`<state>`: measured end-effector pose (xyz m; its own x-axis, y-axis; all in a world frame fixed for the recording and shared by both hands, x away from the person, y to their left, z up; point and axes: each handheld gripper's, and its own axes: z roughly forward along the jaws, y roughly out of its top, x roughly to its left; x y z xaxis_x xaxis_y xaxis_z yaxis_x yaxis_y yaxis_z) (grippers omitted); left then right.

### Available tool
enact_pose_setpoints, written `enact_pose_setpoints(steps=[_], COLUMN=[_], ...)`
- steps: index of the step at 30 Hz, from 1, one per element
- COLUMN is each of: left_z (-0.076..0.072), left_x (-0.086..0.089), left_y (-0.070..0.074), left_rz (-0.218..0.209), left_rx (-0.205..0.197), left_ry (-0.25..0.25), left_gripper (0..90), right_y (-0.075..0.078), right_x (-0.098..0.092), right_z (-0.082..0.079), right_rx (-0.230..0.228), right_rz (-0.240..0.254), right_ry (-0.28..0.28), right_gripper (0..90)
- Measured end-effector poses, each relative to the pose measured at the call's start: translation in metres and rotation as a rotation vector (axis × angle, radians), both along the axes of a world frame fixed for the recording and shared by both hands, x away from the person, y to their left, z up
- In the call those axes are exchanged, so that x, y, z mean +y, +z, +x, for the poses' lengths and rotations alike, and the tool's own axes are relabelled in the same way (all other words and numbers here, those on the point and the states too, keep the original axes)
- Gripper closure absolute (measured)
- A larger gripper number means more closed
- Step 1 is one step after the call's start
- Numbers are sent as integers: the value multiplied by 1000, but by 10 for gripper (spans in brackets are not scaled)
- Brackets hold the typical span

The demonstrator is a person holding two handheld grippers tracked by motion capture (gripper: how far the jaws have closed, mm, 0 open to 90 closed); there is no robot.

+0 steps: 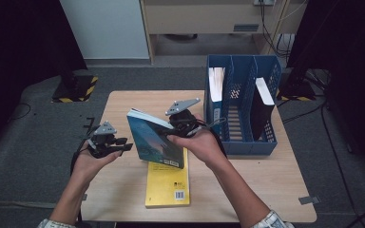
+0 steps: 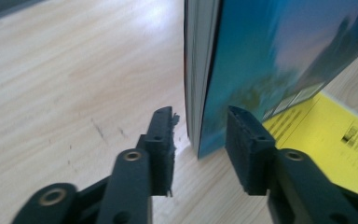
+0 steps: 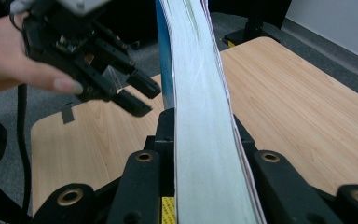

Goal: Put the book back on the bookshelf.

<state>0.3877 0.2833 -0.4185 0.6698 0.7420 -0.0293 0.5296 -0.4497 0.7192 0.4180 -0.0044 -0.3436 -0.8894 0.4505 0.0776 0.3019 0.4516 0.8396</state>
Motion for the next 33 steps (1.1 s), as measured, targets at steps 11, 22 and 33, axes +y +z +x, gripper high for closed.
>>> enact_pose_setpoints(steps=[11,22,33], left_z=[-17,-17,-13], left_x=[12,28,27], left_y=[-66,-91,-104], left_rz=[-9,6,63], left_rx=[49,90,103], left_ry=[96,122,132], left_gripper=[145,83,59], right_y=[1,0,3], right_x=[-1,-4,-20], right_z=[26,44,42], right_rx=[108,222,233], right_rz=[56,161,203], right_ry=[-105,-194,-219], right_gripper=[736,736,735])
